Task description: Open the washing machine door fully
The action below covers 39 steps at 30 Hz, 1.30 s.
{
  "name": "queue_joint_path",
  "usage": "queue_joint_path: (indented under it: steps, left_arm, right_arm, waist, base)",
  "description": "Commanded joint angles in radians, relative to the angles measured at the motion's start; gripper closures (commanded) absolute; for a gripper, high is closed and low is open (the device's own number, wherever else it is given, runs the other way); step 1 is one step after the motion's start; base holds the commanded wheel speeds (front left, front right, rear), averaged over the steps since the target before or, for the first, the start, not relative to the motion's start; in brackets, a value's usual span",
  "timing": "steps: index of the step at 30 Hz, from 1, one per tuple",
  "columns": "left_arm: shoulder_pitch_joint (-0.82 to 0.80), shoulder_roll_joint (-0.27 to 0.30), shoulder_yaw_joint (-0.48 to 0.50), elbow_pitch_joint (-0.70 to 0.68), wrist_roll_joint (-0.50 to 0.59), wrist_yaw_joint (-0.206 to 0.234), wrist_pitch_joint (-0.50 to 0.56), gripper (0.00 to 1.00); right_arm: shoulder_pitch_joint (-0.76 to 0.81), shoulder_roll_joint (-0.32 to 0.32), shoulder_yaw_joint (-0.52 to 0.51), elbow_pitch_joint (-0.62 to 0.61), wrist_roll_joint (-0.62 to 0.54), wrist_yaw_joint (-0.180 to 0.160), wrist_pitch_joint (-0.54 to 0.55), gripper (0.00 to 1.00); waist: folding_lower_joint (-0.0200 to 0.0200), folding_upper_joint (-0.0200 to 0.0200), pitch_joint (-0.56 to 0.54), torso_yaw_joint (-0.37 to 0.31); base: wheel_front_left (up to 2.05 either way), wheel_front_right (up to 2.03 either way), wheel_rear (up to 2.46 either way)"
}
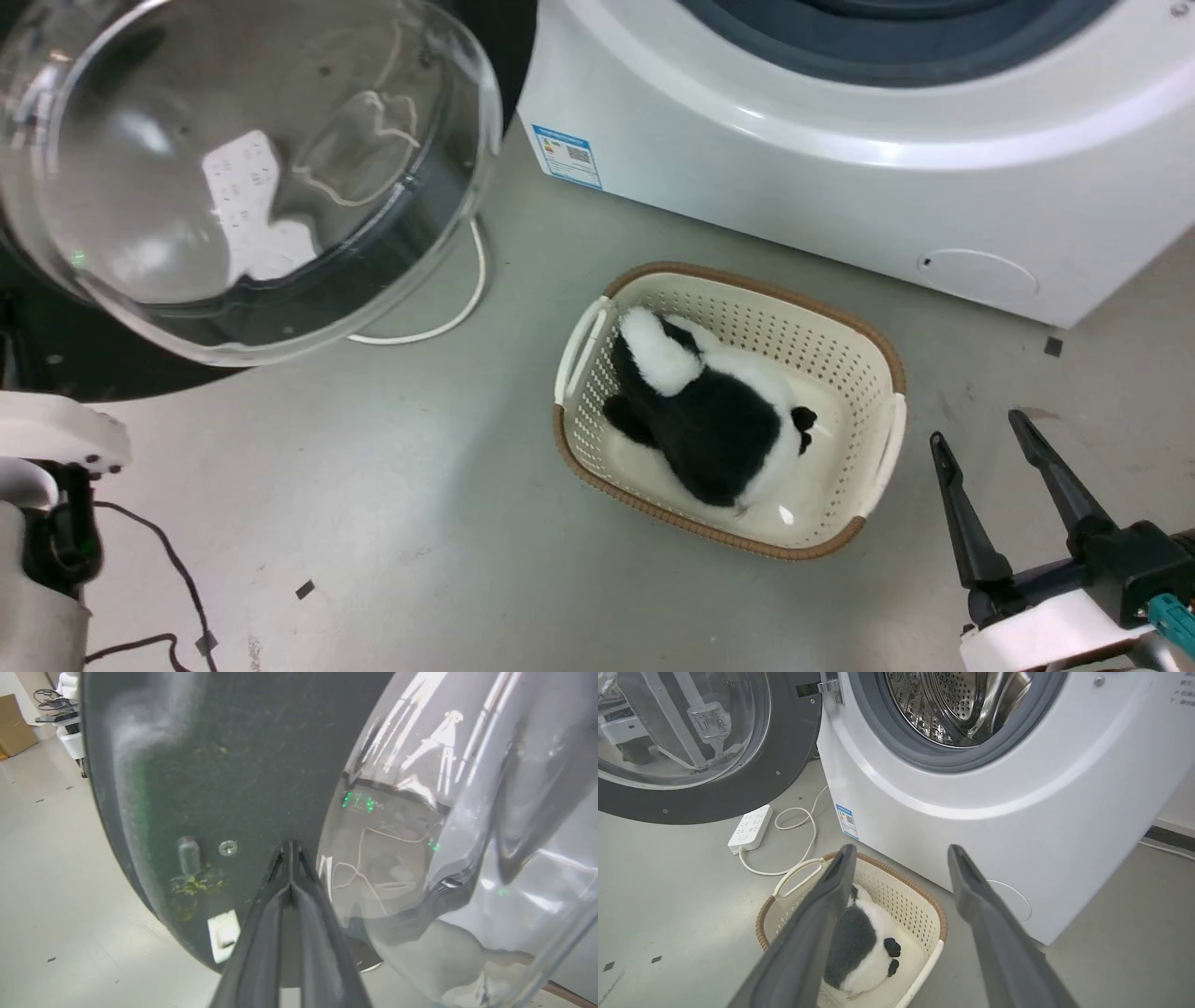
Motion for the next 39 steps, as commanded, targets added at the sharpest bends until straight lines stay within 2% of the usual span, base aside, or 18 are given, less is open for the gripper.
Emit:
queue_joint_path:
  steps: [1,6,11,16,22,28,34,35,36,37,39]
  left_arm:
    - [-0.022,0.006,0.008,0.028,0.000,-0.009,-0.009,1.00]
    - [-0.034,0.005,0.029,0.077,0.012,-0.018,-0.012,1.00]
    - [0.011,-0.012,0.082,-0.004,0.094,-0.038,-0.013,1.00]
    - [0.105,-0.092,0.107,-0.176,0.189,-0.080,-0.013,1.00]
    - [0.240,-0.222,0.085,-0.366,0.255,-0.121,-0.013,1.00]
    - [0.353,-0.313,0.035,-0.434,0.293,-0.143,-0.013,1.00]
    - [0.431,-0.366,-0.013,-0.439,0.344,-0.150,-0.013,1.00]
    - [0.443,-0.373,-0.024,-0.434,0.356,-0.151,-0.013,0.67]
    - [0.453,-0.380,-0.034,-0.431,0.367,-0.149,-0.013,0.27]
    - [0.462,-0.387,-0.043,-0.428,0.376,-0.148,-0.013,0.00]
    - [0.478,-0.399,-0.059,-0.420,0.388,-0.145,-0.013,0.00]
  right_arm:
    - [-0.014,-0.006,0.000,-0.004,-0.008,-0.001,0.000,0.00]
    - [-0.017,0.000,-0.007,0.002,-0.007,-0.001,-0.003,0.00]
    - [-0.020,0.015,-0.021,0.012,-0.009,-0.001,-0.013,0.00]
    - [-0.020,0.040,-0.067,0.018,-0.024,-0.001,-0.020,0.00]
    - [0.000,0.070,-0.112,-0.002,-0.036,-0.001,-0.022,0.00]
    - [0.039,0.081,-0.118,-0.013,-0.038,-0.001,-0.022,0.00]
    - [0.074,0.083,-0.108,-0.016,-0.015,-0.001,-0.022,0.00]
    - [0.080,0.083,-0.106,-0.014,-0.009,-0.001,-0.022,0.00]
    - [0.087,0.083,-0.103,-0.013,-0.004,-0.001,-0.022,0.00]
    - [0.093,0.083,-0.101,-0.012,-0.001,-0.001,-0.022,0.00]
    - [0.103,0.083,-0.098,-0.010,0.005,-0.001,-0.022,0.00]
  waist:
    - [-0.0002,0.0000,0.005,-0.011]
    - [-0.0002,0.0000,-0.015,-0.024]
    - [-0.0002,0.0000,-0.075,-0.045]
    - [-0.0002,0.0000,-0.160,-0.077]
    - [-0.0002,0.0000,-0.255,-0.143]
    - [-0.0002,0.0000,-0.322,-0.228]
    - [-0.0002,0.0000,-0.351,-0.301]
    - [-0.0002,0.0000,-0.354,-0.311]
    - [-0.0002,0.0000,-0.357,-0.321]
    - [-0.0002,0.0000,-0.359,-0.328]
    - [-0.0002,0.0000,-0.361,-0.341]
  base:
    - [0.00,0.00,0.00]
    - [0.00,0.00,0.00]
    - [0.00,0.00,0.00]
    - [0.00,0.00,0.00]
    - [0.00,0.00,0.00]
    - [0.00,0.00,0.00]
    - [0.00,0.00,0.00]
    - [0.00,0.00,0.00]
    - [0.00,0.00,0.00]
    - [0.00,0.00,0.00]
    - [0.00,0.00,0.00]
